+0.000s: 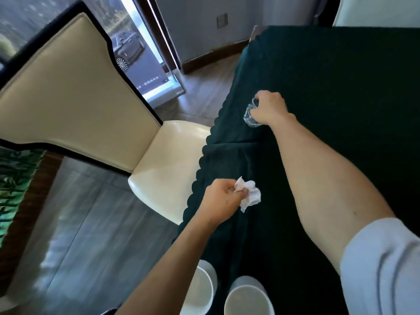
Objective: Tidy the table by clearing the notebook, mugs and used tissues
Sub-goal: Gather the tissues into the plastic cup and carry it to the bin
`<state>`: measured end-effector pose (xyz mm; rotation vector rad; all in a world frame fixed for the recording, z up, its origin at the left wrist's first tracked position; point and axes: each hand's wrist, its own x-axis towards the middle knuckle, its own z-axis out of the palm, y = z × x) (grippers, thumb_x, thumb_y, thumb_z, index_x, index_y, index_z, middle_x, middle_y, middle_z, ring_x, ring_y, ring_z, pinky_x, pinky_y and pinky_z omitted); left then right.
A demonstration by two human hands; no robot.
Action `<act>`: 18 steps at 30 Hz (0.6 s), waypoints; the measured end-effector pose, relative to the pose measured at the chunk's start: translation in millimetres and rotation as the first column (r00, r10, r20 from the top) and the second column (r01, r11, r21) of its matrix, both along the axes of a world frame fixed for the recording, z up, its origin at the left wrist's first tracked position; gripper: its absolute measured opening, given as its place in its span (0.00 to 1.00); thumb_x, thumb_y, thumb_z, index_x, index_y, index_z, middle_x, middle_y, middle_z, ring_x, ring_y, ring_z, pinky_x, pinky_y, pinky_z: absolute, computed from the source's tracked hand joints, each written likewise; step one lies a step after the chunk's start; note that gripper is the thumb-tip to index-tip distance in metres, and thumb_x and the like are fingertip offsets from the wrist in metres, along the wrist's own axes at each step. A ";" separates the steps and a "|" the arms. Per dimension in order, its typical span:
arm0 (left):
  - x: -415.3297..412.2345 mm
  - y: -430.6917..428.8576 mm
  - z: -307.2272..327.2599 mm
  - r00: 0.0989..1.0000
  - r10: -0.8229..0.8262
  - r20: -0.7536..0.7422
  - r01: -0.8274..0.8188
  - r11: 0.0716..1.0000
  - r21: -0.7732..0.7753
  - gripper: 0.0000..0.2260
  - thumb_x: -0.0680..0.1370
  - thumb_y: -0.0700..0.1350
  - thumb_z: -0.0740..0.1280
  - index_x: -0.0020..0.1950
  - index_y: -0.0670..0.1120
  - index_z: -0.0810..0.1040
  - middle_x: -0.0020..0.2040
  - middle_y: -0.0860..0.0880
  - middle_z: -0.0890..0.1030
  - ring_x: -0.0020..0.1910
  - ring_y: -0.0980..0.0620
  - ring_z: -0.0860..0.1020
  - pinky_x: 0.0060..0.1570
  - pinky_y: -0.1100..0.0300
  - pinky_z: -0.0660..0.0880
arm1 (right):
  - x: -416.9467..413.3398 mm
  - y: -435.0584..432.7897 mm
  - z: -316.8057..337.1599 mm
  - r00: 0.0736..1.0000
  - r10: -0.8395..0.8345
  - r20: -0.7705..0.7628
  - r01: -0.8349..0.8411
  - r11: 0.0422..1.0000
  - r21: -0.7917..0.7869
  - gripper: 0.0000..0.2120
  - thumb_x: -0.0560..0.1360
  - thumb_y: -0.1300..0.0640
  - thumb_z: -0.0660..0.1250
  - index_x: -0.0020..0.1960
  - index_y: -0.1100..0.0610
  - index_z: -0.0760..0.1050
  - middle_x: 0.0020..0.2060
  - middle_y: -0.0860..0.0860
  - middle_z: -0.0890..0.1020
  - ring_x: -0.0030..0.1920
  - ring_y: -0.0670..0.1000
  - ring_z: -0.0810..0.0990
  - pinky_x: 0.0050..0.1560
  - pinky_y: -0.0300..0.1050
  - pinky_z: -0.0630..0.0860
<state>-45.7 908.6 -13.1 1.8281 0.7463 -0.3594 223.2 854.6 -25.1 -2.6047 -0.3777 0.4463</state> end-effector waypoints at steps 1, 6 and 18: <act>-2.2 3.0 2.0 1.000 0.012 0.001 -0.012 1.000 0.008 0.13 0.78 0.47 0.67 0.44 0.37 0.83 0.40 0.37 0.83 0.40 0.49 0.79 0.57 0.37 0.81 | -5.6 -3.4 0.7 1.000 -0.027 0.001 0.026 0.999 0.046 0.19 0.77 0.60 0.67 0.68 0.57 0.76 0.63 0.62 0.80 0.62 0.65 0.79 0.57 0.53 0.77; -7.9 19.0 25.2 0.992 0.114 0.056 -0.114 0.994 -0.005 0.12 0.79 0.41 0.67 0.50 0.32 0.84 0.46 0.32 0.86 0.43 0.44 0.82 0.61 0.35 0.80 | -31.2 -30.6 24.9 0.987 -0.155 -0.033 0.158 0.949 0.274 0.25 0.72 0.57 0.74 0.68 0.57 0.75 0.59 0.57 0.84 0.63 0.58 0.79 0.62 0.49 0.76; -74.7 13.2 135.4 0.921 0.145 0.361 -0.080 0.979 -0.190 0.05 0.78 0.34 0.70 0.47 0.39 0.86 0.39 0.46 0.89 0.38 0.54 0.88 0.38 0.62 0.84 | -184.8 -100.8 166.8 0.933 -0.227 -0.280 0.360 0.549 0.755 0.29 0.71 0.71 0.76 0.69 0.57 0.76 0.56 0.54 0.83 0.56 0.56 0.86 0.54 0.52 0.85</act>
